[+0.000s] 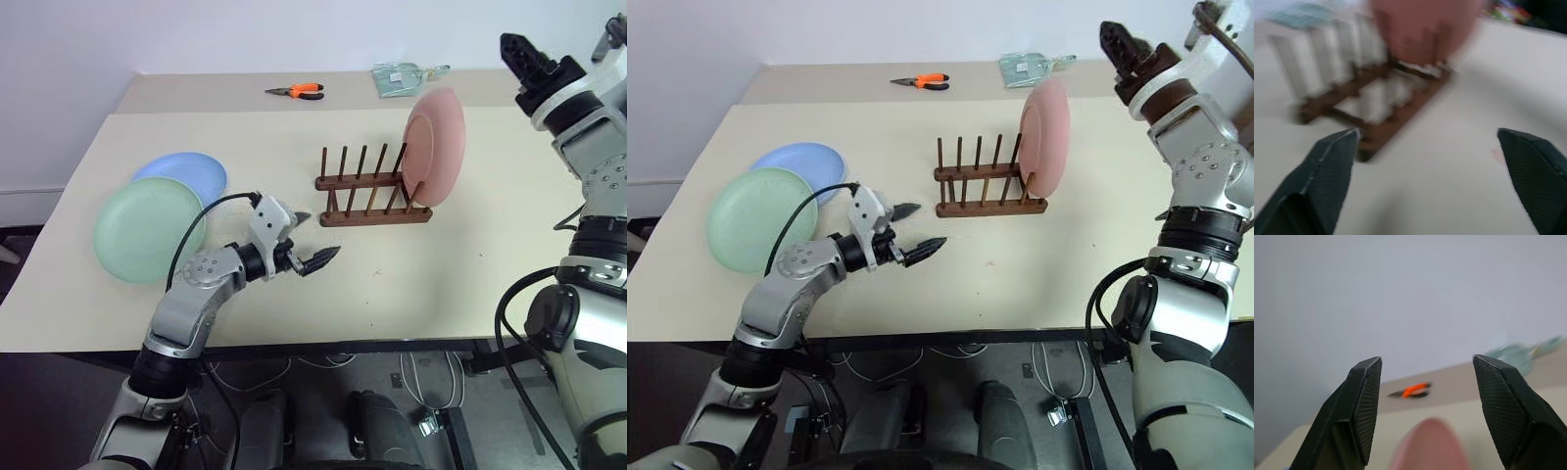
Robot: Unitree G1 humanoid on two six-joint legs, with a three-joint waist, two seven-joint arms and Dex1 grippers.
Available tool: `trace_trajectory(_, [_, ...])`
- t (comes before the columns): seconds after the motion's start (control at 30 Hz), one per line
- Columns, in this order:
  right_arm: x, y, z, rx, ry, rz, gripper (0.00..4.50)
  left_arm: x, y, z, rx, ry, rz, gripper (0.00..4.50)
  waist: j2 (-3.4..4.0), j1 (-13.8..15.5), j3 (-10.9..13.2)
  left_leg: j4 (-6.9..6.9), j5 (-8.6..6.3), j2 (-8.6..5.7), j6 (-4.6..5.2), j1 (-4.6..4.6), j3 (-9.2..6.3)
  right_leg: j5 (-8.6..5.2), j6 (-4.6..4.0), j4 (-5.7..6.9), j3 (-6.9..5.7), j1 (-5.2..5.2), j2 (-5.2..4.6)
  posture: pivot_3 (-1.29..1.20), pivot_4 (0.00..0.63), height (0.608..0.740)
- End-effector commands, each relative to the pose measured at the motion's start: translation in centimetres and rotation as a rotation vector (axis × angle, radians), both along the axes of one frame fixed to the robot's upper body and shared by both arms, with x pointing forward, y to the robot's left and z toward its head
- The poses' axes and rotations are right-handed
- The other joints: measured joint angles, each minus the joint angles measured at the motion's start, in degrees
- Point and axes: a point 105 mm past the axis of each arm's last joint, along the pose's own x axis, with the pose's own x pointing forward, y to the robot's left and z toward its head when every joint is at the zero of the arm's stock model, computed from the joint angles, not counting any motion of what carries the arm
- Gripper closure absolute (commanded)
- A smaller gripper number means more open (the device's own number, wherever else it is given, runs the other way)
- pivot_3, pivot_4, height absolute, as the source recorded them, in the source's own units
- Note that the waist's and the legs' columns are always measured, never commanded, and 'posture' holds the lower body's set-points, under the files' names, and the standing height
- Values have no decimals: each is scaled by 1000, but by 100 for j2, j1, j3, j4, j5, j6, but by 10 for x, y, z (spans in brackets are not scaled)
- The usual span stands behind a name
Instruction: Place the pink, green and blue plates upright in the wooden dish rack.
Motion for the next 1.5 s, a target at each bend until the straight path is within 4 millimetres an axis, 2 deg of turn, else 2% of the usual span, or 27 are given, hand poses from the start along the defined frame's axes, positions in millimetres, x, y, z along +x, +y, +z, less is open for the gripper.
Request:
trace_trajectory(0.03, [-43,47,30,-404,-218,129,1508,30,74,41,-109,-118,457,55,0,15,0,0,0,1,0,0,-1,0,1,0,0,0,2,0,150,740])
trace_trajectory(0.07, [-53,67,21,-510,-231,216,1508,35,96,47,-119,-133,594,55,-1,0,-1,-3,0,2,0,0,-3,-1,2,-1,-2,1,6,0,150,740])
trace_trajectory(0.1, [-65,94,2,-640,-231,330,1508,39,133,49,-104,-130,808,55,-2,-12,-1,-2,0,6,1,2,-4,-1,2,0,-5,2,11,0,150,740])
trace_trajectory(0.13, [-74,110,-12,-715,-228,404,1508,39,156,49,-93,-125,946,55,-6,-48,-4,-2,0,8,1,4,-5,0,3,0,-5,5,15,0,150,740])
trace_trajectory(0.2, [-87,141,-50,-865,-186,540,1508,25,205,45,-75,-84,1209,55,-10,-115,-6,0,-1,15,2,15,-6,0,6,2,-5,14,24,0,150,740])
trace_trajectory(0.23, [-92,152,-67,-909,-163,594,1508,17,221,43,-80,-69,1292,55,-12,-130,-5,0,-1,15,2,18,-7,1,7,2,-7,18,23,0,150,740])
trace_trajectory(0.27, [-97,163,-84,-945,-139,647,1508,7,234,43,-96,-56,1363,55,-12,-129,-5,1,-1,15,2,20,-7,1,8,3,-6,19,23,0,150,740])
trace_trajectory(0.33, [-102,172,-98,-973,-124,690,1508,-3,243,42,-113,-41,1415,55,-21,-115,1,4,0,14,1,18,-7,2,10,4,-7,19,19,0,150,740])
trace_trajectory(0.43, [-113,188,-130,-1016,-79,806,1508,-22,249,18,-95,104,1451,55,-46,3,3,14,2,5,-3,8,-15,5,14,4,-17,16,6,0,150,740])
trace_trajectory(0.5, [-118,194,-141,-1019,-55,852,1508,-35,253,8,-108,161,1474,55,-64,38,-3,16,0,1,-6,11,-21,6,14,0,-21,23,0,0,150,740])
trace_trajectory(0.53, [-121,198,-144,-1015,-54,872,971,-42,252,2,-118,192,1470,0,-71,35,-6,16,1,-1,-8,10,-30,6,13,-3,-30,27,-6,0,150,740])
trace_trajectory(0.6, [-123,204,-149,-1003,-54,883,171,-52,247,-12,-150,270,1443,0,-73,18,-7,16,12,-2,-32,10,-34,6,11,-3,-33,27,-10,0,150,740])
trace_trajectory(0.63, [-122,206,-150,-999,-55,881,39,-54,242,-20,-184,319,1411,0,-74,20,-7,15,14,-1,-38,11,-35,6,11,-3,-33,27,-11,0,150,740])
trace_trajectory(0.8, [-122,210,-152,-994,-62,884,39,-55,216,-53,-306,521,1283,0,-75,16,-7,11,12,-1,-36,11,-44,6,8,-1,-40,25,-11,0,150,740])
trace_trajectory(0.9, [-122,211,-151,-996,-71,880,0,-60,219,-66,-394,584,1320,874,-72,16,-9,9,10,-1,-33,11,-44,6,8,-1,-40,23,-11,0,150,740])
trace_trajectory(0.97, [-121,209,-151,-1000,-72,866,0,-61,219,-70,-424,600,1321,1801,-72,15,-9,8,8,-1,-29,12,-44,6,8,-1,-41,23,-11,0,150,740])
trace_trajectory(1.1, [-120,205,-151,-1012,-75,834,0,-57,217,-70,-460,600,1301,3942,-73,27,-9,8,7,-2,-27,12,-43,6,7,-1,-41,25,-12,0,150,740])
trace_trajectory(1.13, [-120,204,-151,-1013,-77,827,0,-56,217,-69,-461,597,1297,4408,-73,29,-10,8,7,-2,-27,12,-43,6,7,-2,-41,25,-12,0,150,740])
trace_trajectory(1.27, [-118,201,-148,-1009,-87,805,0,-50,213,-60,-487,554,1251,4461,-70,10,-12,7,7,-2,-27,17,-43,6,6,-1,-41,28,-13,0,150,740])
trace_trajectory(1.3, [-117,201,-147,-1005,-87,802,0,-46,210,-49,-512,491,1216,4461,-70,10,-12,5,7,-2,-27,17,-43,6,6,-1,-41,25,-12,0,150,740])
trace_trajectory(1.4, [-114,200,-138,-1003,-100,791,0,-32,188,4,-558,255,1042,4461,-76,27,-8,5,8,-1,-30,15,-44,5,5,-1,-43,25,-13,0,150,740])
trace_trajectory(1.5, [-111,205,-126,-1052,-179,746,0,-23,162,34,-520,152,921,4461,-78,21,-7,7,7,-2,-31,11,-44,8,-1,-6,-43,26,-15,0,150,740])
